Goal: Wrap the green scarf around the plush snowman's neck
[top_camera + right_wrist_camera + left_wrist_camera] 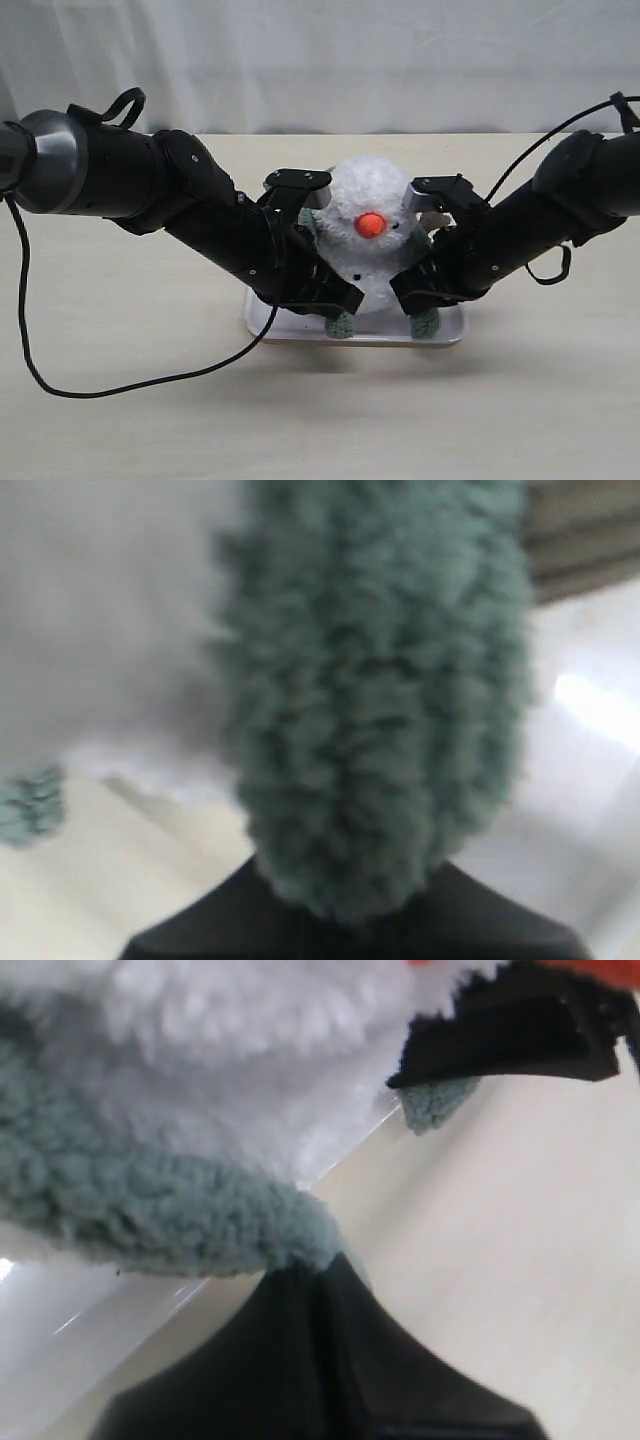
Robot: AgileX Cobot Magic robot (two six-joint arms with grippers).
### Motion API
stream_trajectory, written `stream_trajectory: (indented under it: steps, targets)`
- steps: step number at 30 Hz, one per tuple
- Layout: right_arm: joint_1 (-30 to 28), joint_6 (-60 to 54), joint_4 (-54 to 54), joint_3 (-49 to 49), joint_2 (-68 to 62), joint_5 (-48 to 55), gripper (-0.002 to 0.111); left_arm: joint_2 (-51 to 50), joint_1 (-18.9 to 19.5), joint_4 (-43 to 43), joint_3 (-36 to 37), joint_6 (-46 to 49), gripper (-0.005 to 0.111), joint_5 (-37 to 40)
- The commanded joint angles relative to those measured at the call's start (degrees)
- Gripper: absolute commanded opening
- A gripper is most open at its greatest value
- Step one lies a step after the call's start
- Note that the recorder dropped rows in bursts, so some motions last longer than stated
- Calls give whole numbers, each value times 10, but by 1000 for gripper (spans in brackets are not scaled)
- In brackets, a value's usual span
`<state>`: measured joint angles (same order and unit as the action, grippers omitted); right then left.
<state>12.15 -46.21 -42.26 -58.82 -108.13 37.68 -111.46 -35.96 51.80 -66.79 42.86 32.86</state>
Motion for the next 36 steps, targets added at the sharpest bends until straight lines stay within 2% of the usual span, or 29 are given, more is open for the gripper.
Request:
stream_trajectory:
  steps: [1,8,13,18,22,32,35,36]
  targets:
    - [0,-6,-3,-13,24,53,4,-1,-1,-1,3,4,0,1]
    - [0,19,-30,-18,30,166,4,-1,-1,-1,3,8,0,12]
    - [0,17,-50,-16,28,166,4,-1,-5,9,3,24,0,13]
    - [0,3,-68,-14,19,180,4,-1,-31,47,3,55,0,13]
    - [0,-10,-74,-14,17,181,4,-1,-49,45,3,66,0,11]
    - [0,-55,-84,-14,16,181,4,-1,-50,49,3,69,0,-4]
    - [0,-69,-88,-14,15,181,12,-1,-50,49,3,69,0,-4]
    - [0,-69,-97,-14,15,179,17,-1,-50,49,3,69,0,-4]
